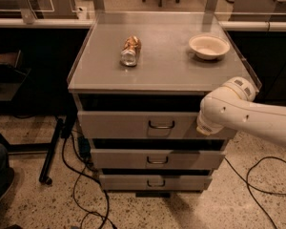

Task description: Close top drawer

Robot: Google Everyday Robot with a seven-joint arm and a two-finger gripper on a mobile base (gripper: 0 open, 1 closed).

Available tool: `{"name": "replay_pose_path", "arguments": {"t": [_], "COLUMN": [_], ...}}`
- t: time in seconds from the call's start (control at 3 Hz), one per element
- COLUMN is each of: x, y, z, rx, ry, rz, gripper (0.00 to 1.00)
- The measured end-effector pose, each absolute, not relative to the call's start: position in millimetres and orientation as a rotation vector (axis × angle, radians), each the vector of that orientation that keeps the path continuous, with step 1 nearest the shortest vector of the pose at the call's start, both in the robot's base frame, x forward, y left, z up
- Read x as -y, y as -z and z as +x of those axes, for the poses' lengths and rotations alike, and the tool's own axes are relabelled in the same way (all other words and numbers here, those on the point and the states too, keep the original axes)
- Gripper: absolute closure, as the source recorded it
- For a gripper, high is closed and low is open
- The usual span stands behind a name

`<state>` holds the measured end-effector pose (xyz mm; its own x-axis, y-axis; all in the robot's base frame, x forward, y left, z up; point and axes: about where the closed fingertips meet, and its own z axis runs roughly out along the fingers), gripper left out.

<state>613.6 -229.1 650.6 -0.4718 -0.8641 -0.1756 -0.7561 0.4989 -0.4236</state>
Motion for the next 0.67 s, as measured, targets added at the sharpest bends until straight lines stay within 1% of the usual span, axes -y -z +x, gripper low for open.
{"name": "replay_pose_path", "arguments": {"t": [0.33,0.67], "x": [240,255], "y": [-663,-680], "z": [573,510], "rx": [-2.444,-2.565], "ry": [0.323,0.202], "rz": [-1.377,-1.385], "gripper": [1.0,1.0]}}
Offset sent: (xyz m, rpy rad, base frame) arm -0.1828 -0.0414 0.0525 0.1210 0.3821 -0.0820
